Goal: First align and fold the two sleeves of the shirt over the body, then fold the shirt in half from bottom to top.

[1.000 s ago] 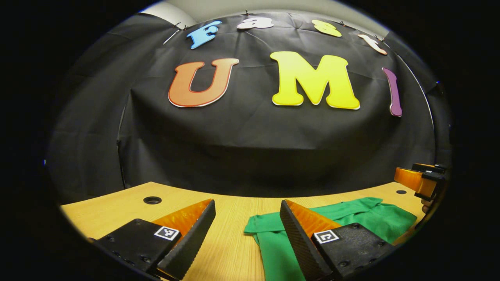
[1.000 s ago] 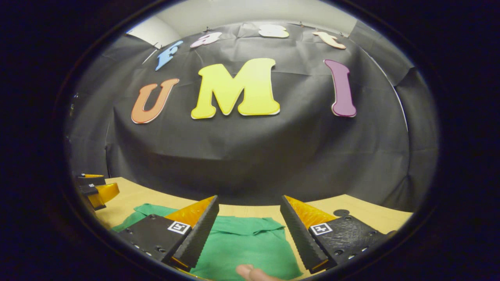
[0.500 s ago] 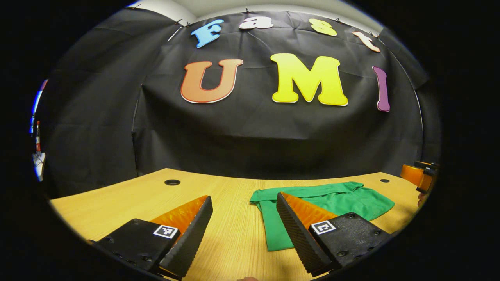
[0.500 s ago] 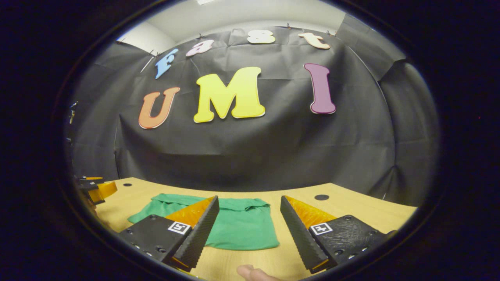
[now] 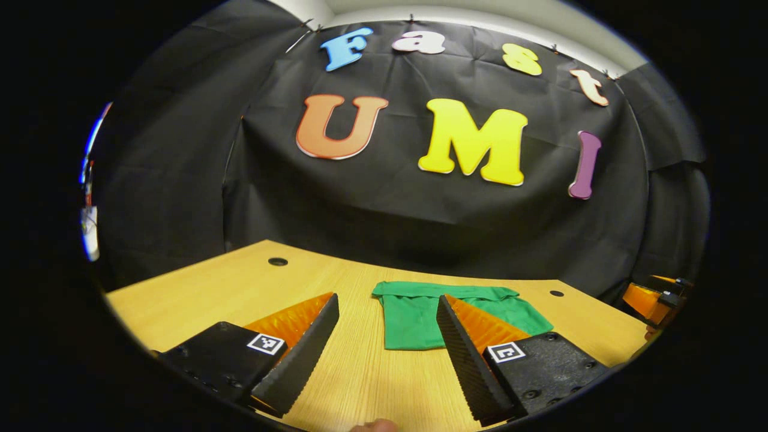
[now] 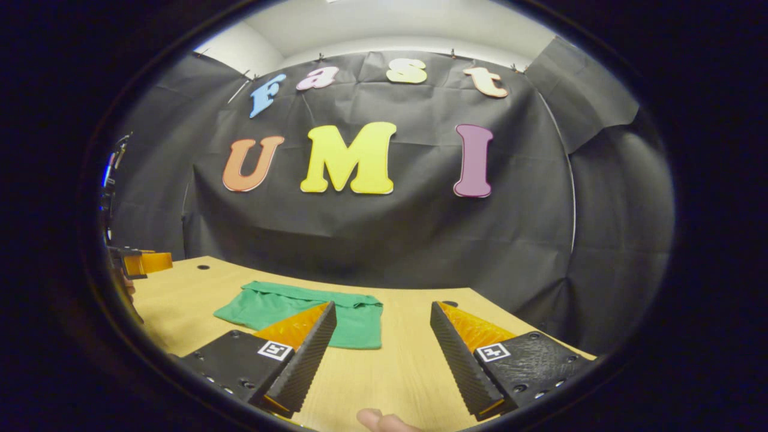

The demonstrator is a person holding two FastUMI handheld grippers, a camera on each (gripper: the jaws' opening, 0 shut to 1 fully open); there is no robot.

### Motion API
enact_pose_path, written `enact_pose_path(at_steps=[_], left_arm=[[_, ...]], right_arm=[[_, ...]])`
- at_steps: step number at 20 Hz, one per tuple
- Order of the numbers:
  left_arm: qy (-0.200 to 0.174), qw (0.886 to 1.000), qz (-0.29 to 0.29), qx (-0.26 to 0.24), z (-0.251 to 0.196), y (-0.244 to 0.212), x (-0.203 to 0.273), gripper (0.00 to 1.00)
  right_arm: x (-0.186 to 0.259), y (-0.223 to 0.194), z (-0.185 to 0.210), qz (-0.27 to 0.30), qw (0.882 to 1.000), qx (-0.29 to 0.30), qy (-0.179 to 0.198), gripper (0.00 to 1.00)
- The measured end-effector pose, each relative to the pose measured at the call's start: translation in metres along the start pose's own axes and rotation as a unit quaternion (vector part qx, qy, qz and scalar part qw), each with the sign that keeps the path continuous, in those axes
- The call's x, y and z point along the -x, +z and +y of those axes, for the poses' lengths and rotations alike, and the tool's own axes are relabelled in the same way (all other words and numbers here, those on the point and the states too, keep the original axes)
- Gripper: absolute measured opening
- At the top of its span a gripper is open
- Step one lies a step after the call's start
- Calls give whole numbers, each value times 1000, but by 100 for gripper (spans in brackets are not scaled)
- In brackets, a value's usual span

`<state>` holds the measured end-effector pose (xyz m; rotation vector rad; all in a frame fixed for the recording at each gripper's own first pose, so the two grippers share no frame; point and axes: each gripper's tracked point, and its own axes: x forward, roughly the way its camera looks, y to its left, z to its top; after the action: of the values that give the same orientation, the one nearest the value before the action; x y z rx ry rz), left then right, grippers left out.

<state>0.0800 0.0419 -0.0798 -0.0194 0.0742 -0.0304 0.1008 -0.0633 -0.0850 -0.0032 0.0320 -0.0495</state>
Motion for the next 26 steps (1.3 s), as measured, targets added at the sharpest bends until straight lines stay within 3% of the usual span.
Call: enact_pose_path(at_steps=[4,6,11,15,18,26], left_arm=[[-6,998,-14,-63,-30,38,54,100],[-26,998,-4,-57,-54,34,74,100],[-54,998,-5,-27,-100,46,100,100],[-37,999,-10,-1,-97,54,116,100],[-28,999,-33,-16,-96,71,125,100],[-16,998,-64,-6,-80,86,133,100]], right_arm=[[50,36,-12,0,999,20,-27,95],[76,50,-11,-9,999,21,-31,95],[113,70,11,-19,999,39,4,96],[123,75,28,-31,998,52,27,96],[128,66,39,-16,997,62,49,95],[132,73,43,-30,995,72,59,95]])
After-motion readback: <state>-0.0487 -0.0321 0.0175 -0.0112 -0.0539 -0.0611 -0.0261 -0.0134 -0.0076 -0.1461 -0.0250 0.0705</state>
